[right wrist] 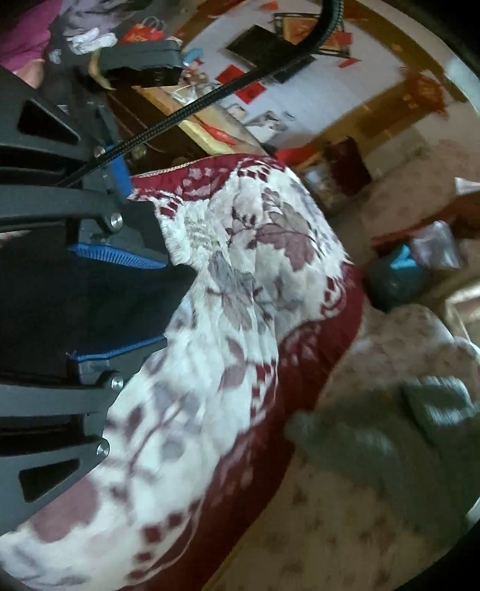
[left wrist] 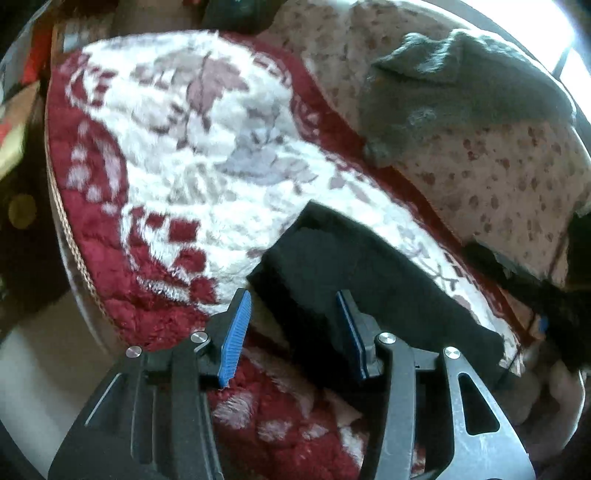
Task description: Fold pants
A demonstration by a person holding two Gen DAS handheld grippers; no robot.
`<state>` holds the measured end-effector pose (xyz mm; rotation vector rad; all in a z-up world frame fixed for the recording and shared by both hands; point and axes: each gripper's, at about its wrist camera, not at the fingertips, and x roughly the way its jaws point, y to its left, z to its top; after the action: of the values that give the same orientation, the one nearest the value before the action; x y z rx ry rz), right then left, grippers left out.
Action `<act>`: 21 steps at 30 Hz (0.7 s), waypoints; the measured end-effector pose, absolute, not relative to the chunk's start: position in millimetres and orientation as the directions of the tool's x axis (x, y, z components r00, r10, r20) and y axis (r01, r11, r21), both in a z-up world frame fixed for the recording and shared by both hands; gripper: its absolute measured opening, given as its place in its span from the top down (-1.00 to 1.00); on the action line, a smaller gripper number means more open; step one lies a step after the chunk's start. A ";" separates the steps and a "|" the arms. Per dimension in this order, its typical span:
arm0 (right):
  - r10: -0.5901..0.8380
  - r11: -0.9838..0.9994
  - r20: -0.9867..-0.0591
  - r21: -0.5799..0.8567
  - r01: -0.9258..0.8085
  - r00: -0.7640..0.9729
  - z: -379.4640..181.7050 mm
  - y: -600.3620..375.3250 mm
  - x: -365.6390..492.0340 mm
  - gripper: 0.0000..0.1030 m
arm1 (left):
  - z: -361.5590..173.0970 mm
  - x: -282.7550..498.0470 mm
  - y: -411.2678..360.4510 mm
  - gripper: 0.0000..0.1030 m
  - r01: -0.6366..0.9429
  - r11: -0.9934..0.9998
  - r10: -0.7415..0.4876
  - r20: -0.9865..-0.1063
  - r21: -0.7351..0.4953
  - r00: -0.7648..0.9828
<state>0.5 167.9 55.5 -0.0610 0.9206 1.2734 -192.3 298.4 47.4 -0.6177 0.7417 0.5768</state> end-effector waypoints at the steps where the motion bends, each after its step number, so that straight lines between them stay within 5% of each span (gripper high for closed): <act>1: 0.790 0.361 -0.613 0.437 -0.824 0.021 57.7 150.7 -1.7 0.30 | 51.0 -191.3 294.2 0.11 -0.663 0.687 0.260 -0.750 -0.299 0.608; 14: 0.763 0.584 -0.599 0.478 -0.655 0.243 51.2 -50.0 -25.8 0.26 | 74.7 -149.5 183.2 0.11 -0.428 0.862 0.105 -0.731 -0.271 0.674; 21: 0.680 0.718 -0.634 0.471 -0.512 0.369 45.3 -158.1 -40.6 0.15 | 67.6 -110.2 109.6 0.11 -0.212 0.931 -0.086 -0.743 -0.297 0.664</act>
<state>-40.6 -158.1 45.3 0.2075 0.9129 0.7720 -110.2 109.6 67.6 -0.3783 0.8472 0.0729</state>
